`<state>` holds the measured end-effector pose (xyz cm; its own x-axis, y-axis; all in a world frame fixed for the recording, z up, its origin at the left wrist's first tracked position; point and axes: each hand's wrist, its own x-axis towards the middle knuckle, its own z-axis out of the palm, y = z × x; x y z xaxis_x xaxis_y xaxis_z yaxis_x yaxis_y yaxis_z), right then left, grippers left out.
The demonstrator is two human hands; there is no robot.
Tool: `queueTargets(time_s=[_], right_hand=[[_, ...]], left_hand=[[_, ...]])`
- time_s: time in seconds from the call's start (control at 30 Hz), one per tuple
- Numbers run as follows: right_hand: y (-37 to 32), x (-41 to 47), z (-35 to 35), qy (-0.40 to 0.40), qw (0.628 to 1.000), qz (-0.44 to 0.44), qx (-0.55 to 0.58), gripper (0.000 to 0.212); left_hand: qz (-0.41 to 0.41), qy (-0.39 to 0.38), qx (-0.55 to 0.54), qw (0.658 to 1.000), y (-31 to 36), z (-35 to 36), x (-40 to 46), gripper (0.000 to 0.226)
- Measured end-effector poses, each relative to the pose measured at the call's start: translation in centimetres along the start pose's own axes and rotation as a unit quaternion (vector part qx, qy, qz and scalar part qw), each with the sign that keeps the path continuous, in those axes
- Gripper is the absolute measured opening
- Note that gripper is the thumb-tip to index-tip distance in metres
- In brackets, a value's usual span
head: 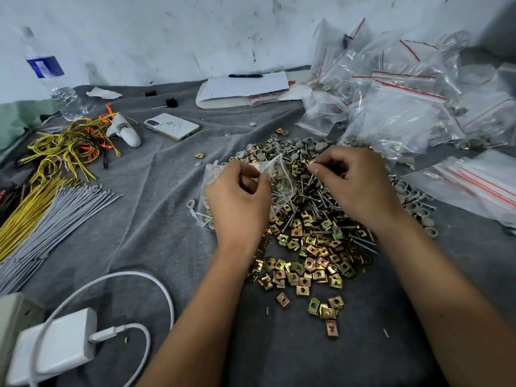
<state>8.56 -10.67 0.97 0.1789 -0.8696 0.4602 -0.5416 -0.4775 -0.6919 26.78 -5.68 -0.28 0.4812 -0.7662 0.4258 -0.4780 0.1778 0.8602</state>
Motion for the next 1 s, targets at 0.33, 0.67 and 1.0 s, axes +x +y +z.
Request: queueTargets(time_s=[0.33,0.67,1.0], right_hand=[[-1.0,-0.7,1.9,-0.028,0.972,-0.012,0.233,0.006],[-0.7,-0.6,2.2,-0.002,0.963,0.028,0.268,0.008],[-0.6,-0.5,2.1,0.007,0.964,0.068,0.258,0.013]], left_hand=[[0.005,0.0,0.007,1.0,0.3,0.2,-0.3,0.016],[-0.012,0.001,-0.022,1.0,0.2,0.2,-0.2,0.018],[-0.018,0.004,-0.03,0.999,0.0,0.2,-0.1,0.017]])
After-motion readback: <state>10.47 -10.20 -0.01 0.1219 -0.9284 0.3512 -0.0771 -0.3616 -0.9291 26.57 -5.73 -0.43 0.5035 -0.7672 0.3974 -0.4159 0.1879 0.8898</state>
